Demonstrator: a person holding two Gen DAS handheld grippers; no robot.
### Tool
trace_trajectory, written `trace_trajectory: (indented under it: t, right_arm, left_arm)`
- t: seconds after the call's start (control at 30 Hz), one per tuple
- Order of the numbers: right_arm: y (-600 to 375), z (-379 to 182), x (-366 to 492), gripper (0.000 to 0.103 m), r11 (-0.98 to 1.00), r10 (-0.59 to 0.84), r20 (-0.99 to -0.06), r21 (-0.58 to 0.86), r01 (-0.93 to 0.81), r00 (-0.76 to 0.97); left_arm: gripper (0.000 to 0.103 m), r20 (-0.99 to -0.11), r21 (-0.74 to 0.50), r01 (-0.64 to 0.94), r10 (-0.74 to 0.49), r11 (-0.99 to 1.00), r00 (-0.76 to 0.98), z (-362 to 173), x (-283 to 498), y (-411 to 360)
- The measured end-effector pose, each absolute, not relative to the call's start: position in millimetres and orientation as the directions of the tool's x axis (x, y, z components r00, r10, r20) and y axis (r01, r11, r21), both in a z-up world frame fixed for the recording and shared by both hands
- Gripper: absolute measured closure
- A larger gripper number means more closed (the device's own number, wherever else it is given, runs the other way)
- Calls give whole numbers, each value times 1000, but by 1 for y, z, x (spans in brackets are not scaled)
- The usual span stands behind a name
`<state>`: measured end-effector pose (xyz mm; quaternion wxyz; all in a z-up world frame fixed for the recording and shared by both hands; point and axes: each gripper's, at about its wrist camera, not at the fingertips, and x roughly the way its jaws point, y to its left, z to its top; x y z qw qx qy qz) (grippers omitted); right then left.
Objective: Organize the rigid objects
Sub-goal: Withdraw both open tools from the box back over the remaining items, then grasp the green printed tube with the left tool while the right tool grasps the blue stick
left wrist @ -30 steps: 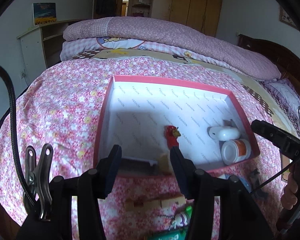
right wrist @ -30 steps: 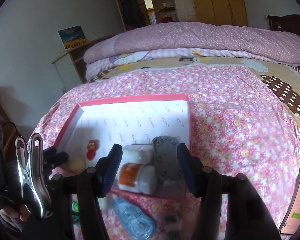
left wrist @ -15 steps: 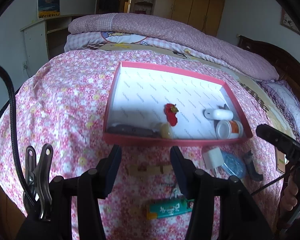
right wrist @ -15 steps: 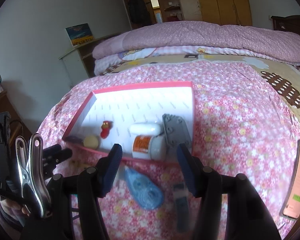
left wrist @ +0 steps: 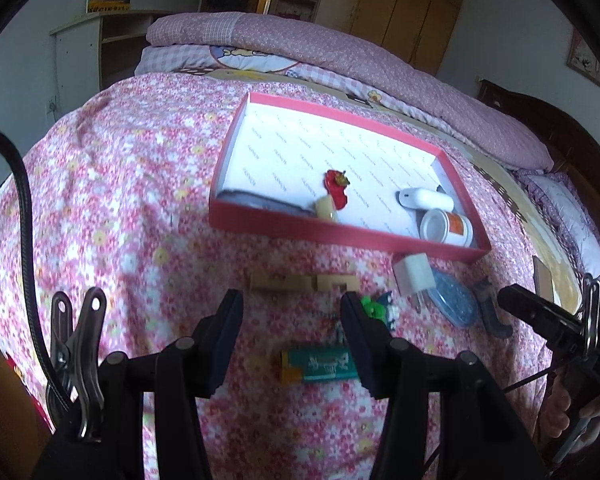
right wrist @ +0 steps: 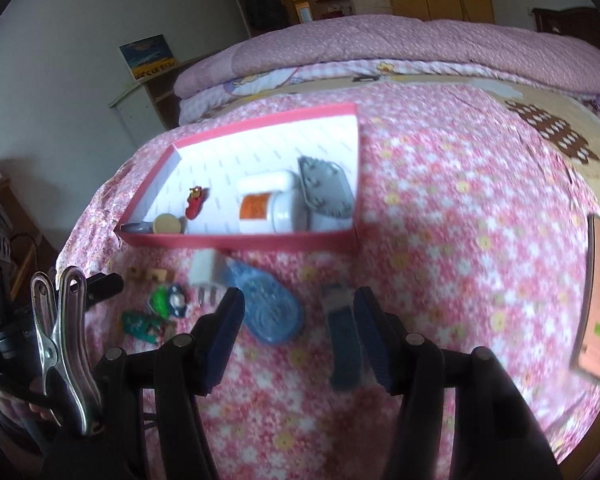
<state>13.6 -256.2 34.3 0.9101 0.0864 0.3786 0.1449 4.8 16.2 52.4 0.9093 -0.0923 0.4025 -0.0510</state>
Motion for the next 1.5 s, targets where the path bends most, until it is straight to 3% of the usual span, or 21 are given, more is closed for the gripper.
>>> trace_trajectory:
  t: [0.2,0.27,0.47,0.73,1.5]
  right_arm:
    - [-259,27,-1,45,951,308,-679,237,-199,667]
    - [-259,25,-7,45,953,303,-681,226,-202,666]
    - [-260,17,-18,45,959,283,-695,197,-203,661]
    - [-267,14,-26,45,959,284,-691,202,-200,664]
    - [-261,4,-10,45,967,253,-689,166,-192,679]
  left_arm:
    - [42,-745,-216,4,-168,976,646,45,-5,12]
    - [34,-758,-227,4,-179,974,628,41,-7,9]
    - [24,-782,-270,0,-219,963,583,33,-9,-1]
    - [14,-797,-178,65,-183,982,576,28,-11,-33]
    - [9,-756,-13,75,-59,997,652,11,-10,-58]
